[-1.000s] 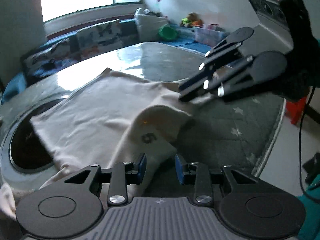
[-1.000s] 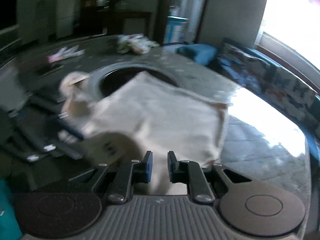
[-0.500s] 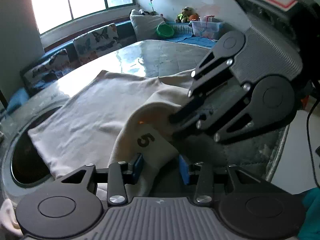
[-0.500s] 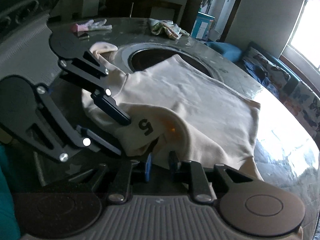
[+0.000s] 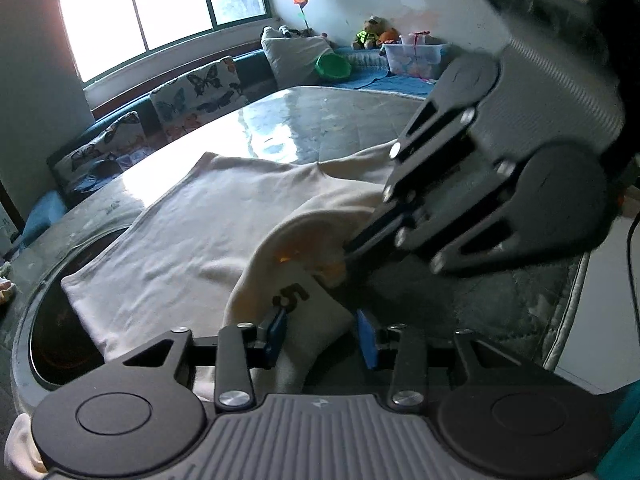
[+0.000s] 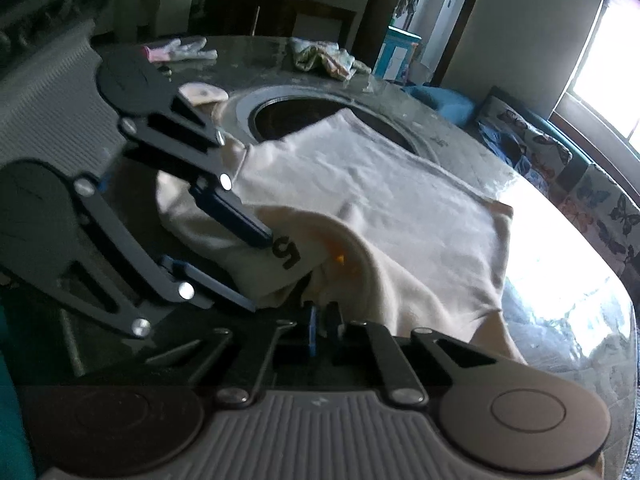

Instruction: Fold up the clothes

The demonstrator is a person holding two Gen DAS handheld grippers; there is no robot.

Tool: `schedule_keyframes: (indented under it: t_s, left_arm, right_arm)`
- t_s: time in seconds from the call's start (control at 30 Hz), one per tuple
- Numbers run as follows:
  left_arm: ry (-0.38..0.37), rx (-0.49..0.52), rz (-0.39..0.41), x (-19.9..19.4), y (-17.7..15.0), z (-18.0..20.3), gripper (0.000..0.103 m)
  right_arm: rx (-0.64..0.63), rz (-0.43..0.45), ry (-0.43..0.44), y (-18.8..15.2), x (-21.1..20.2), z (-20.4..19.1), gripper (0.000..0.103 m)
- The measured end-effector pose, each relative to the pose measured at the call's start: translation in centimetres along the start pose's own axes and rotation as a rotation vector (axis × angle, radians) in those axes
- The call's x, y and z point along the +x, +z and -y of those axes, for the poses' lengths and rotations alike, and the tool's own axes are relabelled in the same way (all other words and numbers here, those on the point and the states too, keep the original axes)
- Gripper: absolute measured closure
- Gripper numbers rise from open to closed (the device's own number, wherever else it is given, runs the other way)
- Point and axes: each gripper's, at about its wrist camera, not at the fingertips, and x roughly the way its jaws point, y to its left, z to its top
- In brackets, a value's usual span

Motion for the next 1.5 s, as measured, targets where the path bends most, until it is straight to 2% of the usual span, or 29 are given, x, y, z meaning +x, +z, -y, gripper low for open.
schedule_keyframes:
  t_s: [0.13,0.23,0.33,0.47,0.6,0.73,0.8,0.9,1.0,1.2,1.33,1.5]
  left_arm:
    - [-0.031,0.001,0.004,-0.4,0.0,-0.4,0.090]
    - [-0.054,0.000,0.018,-1.2,0.1,-1.1,0.096]
    - [-0.068,-0.003,0.035,-2.4,0.3,-2.1,0.097]
    - [-0.122,-0.060,0.074,-4.6,0.1,-4.3,0.097]
    - [-0.176,-0.076,0.082,-6.0,-0.7,-5.4,0.098]
    - [-0.247,-0.027,0.055,-6.3,-1.6,-4.7,0.097]
    - [-0.277,0.000,0.040,-6.1,-2.0,-4.2,0.096]
    - [-0.276,-0.001,0.056,-5.8,-1.7,-4.2,0.093]
    - [-0.238,-0.056,0.082,-5.5,-0.9,-5.1,0.093]
    - [-0.139,-0.150,0.073,-2.6,0.8,-6.2,0.094]
    - [-0.142,-0.160,0.057,-0.4,0.9,-5.5,0.093]
    - [-0.151,-0.118,0.002,1.0,-0.8,-4.4,0.091]
  right_arm:
    - [0.011,0.022,-0.007,0.2,-1.8,0.7,0.099]
    - [0.035,0.038,-0.012,0.3,-3.1,1.5,0.099]
    - [0.029,0.053,-0.029,0.3,-4.3,2.1,0.099]
    - [0.031,0.059,-0.031,0.0,-5.6,2.7,0.099]
    - [0.055,0.035,0.030,-0.8,-6.3,3.5,0.099]
    - [-0.001,-0.040,0.063,-2.3,-6.5,2.7,0.099]
    - [0.001,-0.050,0.066,-2.6,-6.5,2.7,0.099]
    - [0.029,-0.024,0.041,-2.1,-6.5,3.0,0.099]
    - [0.056,0.002,0.033,-1.3,-5.8,3.2,0.098]
    - [0.117,0.014,0.055,-0.1,-1.7,2.7,0.096]
    - [0.130,-0.002,0.079,-0.6,0.4,1.6,0.096]
    - [0.111,-0.009,0.074,-1.7,-0.2,0.8,0.095]
